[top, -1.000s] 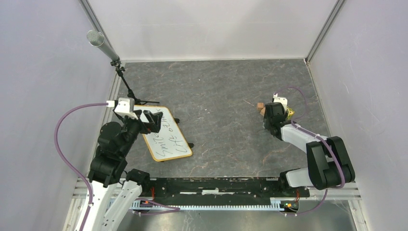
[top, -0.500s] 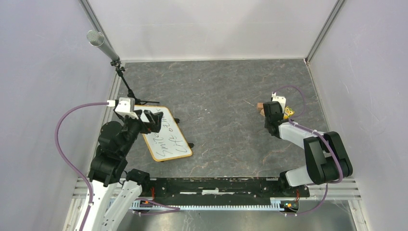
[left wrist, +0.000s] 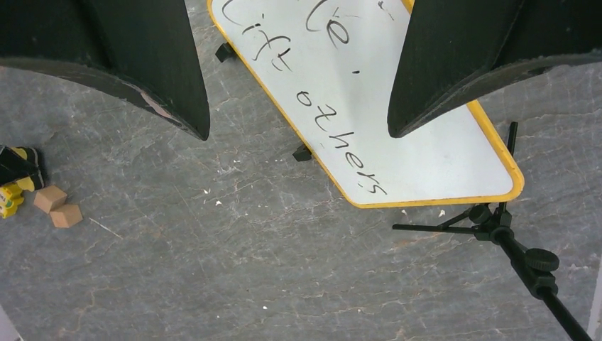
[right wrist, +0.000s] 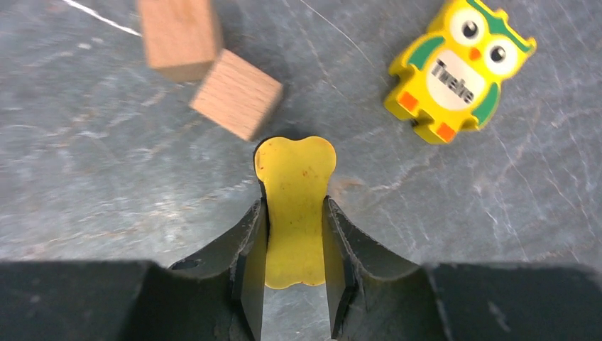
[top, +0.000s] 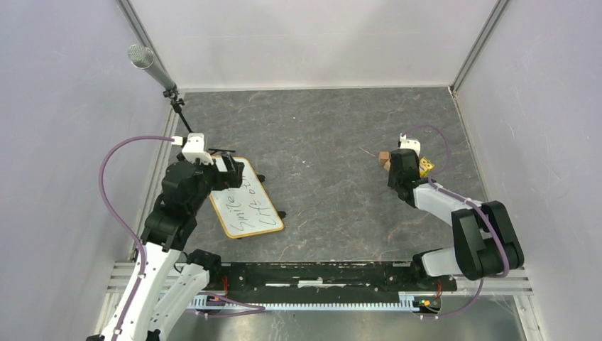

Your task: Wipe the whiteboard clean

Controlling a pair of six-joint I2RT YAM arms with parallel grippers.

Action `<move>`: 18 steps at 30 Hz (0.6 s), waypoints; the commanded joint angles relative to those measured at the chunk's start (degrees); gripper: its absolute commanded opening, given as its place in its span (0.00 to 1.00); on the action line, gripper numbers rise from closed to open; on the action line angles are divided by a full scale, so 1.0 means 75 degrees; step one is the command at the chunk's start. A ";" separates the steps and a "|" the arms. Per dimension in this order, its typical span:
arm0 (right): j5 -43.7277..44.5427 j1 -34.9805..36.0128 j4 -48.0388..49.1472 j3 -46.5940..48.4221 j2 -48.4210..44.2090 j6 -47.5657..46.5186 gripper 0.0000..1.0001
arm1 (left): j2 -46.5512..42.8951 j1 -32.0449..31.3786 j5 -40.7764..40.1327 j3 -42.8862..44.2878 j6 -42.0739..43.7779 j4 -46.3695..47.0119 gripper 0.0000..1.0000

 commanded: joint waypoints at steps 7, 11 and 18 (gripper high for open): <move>-0.2591 0.0706 0.2775 0.0326 -0.0952 0.0035 0.10 | -0.0116 0.0022 -0.0246 0.0940 -0.1630 -0.0546 1.00; -0.3595 0.1568 0.4183 0.0662 -0.0457 0.0257 0.09 | 0.0429 0.0016 -0.0368 0.1897 -0.1866 -0.1838 1.00; -0.5409 0.2782 0.5812 0.0655 0.0301 0.0638 0.09 | 0.0862 0.0021 -0.1357 0.2729 -0.2025 -0.3776 1.00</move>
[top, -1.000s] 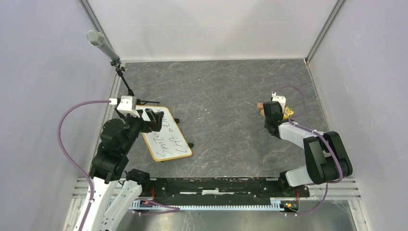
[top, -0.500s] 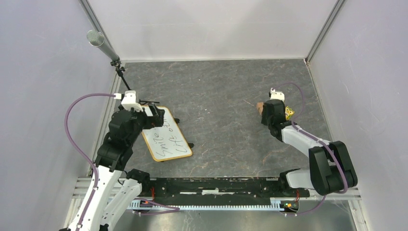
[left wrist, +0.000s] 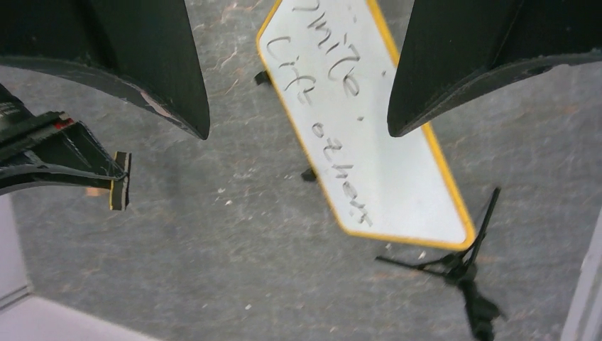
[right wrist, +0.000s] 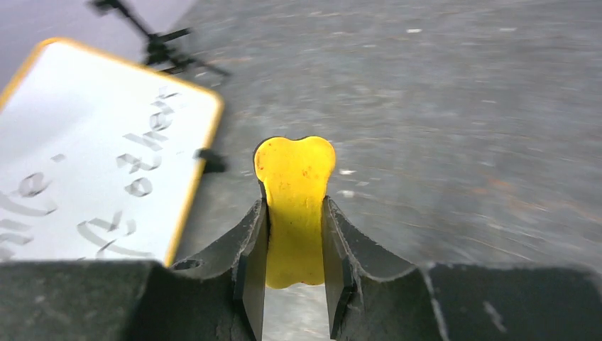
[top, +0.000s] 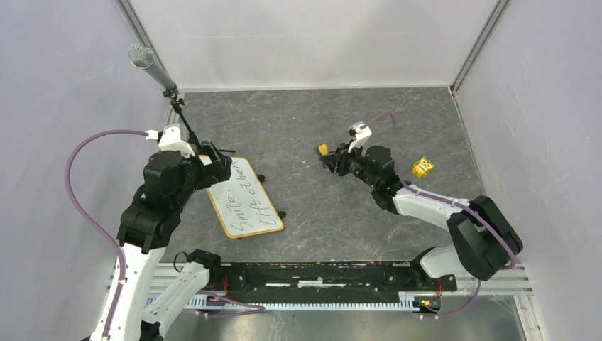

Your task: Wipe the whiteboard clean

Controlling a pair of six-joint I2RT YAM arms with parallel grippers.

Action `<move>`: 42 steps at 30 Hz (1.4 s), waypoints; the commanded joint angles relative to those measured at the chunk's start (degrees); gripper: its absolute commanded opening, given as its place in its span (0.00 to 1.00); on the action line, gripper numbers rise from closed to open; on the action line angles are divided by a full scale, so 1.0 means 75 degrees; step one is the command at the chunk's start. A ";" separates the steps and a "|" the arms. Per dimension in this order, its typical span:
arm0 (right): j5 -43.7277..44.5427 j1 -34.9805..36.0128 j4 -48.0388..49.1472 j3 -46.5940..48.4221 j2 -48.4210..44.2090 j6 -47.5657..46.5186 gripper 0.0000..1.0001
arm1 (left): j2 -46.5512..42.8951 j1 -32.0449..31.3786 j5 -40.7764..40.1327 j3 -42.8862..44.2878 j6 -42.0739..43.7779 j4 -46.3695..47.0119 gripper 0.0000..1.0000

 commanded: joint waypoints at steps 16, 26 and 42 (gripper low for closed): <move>-0.3620 0.3526 0.2597 0.2254 0.2868 0.0751 0.10 | -0.0254 0.0016 -0.1508 -0.1335 -0.2811 -0.2372 0.67; -0.2830 0.4069 0.0638 0.3143 0.3286 -0.0609 0.12 | -0.0291 0.0018 -0.1199 -0.2048 -0.2811 -0.1395 0.48; -0.2291 0.4508 0.0104 0.3711 0.3795 -0.0924 0.11 | -0.0187 0.0016 -0.1069 -0.2236 -0.2788 -0.1150 0.18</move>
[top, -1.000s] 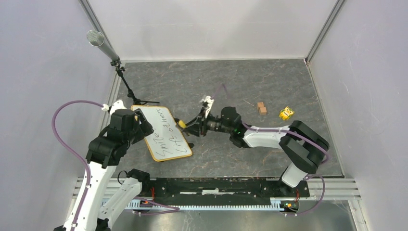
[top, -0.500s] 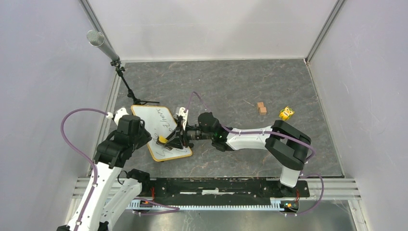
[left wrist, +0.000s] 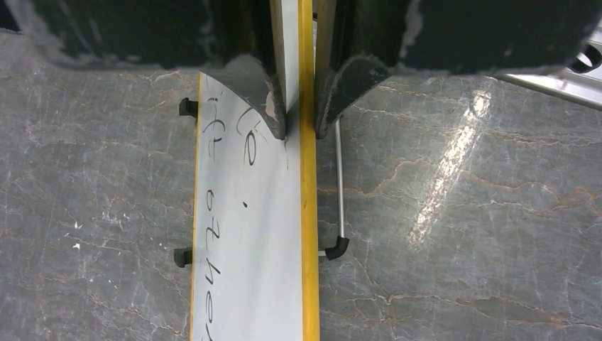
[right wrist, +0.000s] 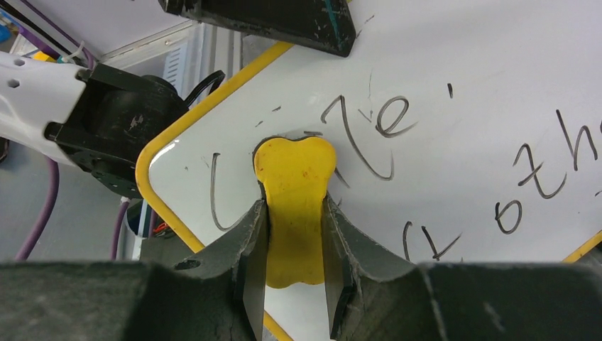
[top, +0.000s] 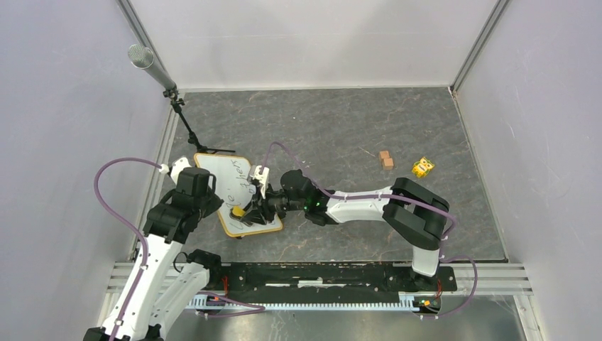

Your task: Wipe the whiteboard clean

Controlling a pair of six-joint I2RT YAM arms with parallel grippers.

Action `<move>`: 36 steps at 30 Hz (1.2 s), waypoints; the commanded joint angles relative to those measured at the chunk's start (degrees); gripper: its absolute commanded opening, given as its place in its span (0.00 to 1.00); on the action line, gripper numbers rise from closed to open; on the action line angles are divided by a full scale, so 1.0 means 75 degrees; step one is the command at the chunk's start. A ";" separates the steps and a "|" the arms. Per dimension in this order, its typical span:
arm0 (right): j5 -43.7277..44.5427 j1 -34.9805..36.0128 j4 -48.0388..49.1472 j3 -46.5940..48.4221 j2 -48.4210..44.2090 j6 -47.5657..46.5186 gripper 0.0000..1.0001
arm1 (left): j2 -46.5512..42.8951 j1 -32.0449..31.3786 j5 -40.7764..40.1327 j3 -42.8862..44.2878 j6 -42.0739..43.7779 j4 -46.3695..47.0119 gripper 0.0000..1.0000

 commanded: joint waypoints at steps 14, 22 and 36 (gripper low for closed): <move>0.1188 -0.0334 -0.0276 0.0407 0.0863 0.0381 0.11 | -0.0867 -0.0022 0.0083 -0.0987 -0.0483 0.1086 0.02; 0.1456 -0.0256 -0.0814 0.0633 0.0827 -0.0146 0.11 | -0.0832 -0.0022 0.0310 -0.1104 -0.0370 0.1284 0.02; -0.0323 0.0921 0.0191 0.0763 0.0528 -0.1226 0.11 | -0.0827 -0.0016 0.0407 -0.1151 -0.0343 0.1373 0.02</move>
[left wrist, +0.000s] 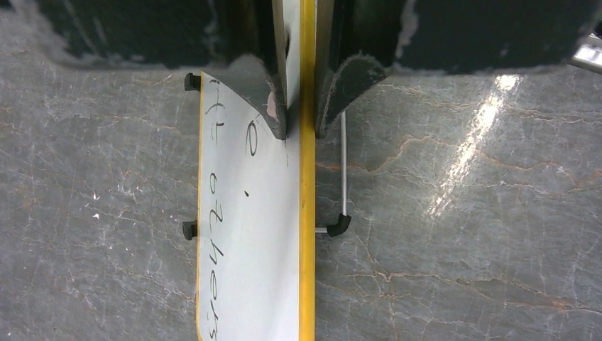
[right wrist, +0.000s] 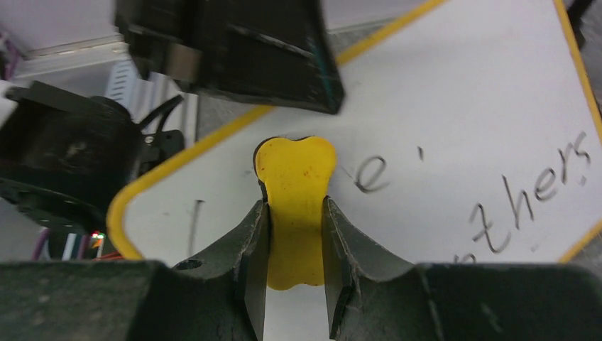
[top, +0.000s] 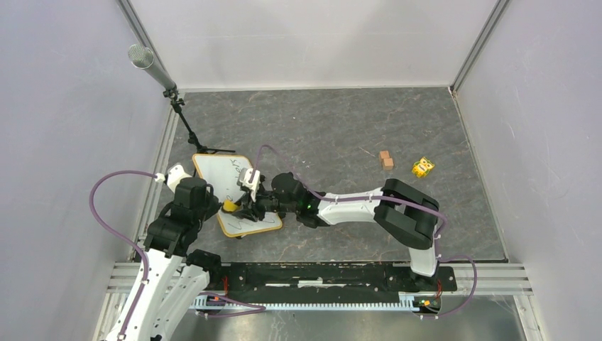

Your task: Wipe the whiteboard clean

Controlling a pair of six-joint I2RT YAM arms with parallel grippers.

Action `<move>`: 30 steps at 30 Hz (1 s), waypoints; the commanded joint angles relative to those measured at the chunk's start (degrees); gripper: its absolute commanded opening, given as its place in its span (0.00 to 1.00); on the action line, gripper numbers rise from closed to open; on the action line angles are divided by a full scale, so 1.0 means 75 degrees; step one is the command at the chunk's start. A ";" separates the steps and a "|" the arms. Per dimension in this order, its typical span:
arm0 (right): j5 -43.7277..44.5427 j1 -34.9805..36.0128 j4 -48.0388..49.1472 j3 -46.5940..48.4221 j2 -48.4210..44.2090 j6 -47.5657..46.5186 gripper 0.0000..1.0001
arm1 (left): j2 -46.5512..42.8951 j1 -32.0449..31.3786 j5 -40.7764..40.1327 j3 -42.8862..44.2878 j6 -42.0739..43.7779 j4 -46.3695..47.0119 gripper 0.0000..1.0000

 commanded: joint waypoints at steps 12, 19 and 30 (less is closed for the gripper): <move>-0.0331 -0.0478 -0.0775 0.0463 0.0896 0.1436 0.11 | 0.0007 -0.0076 0.0728 -0.0221 -0.0234 0.0601 0.02; -0.0396 -0.0816 -0.1421 0.0742 0.1158 0.1536 0.11 | 0.0005 -0.0080 0.0760 -0.0223 -0.0208 0.0607 0.02; -0.0886 -0.0019 -0.1913 0.1089 0.0529 -0.0029 0.10 | 0.0001 -0.0090 0.0753 -0.0240 -0.0208 0.0607 0.02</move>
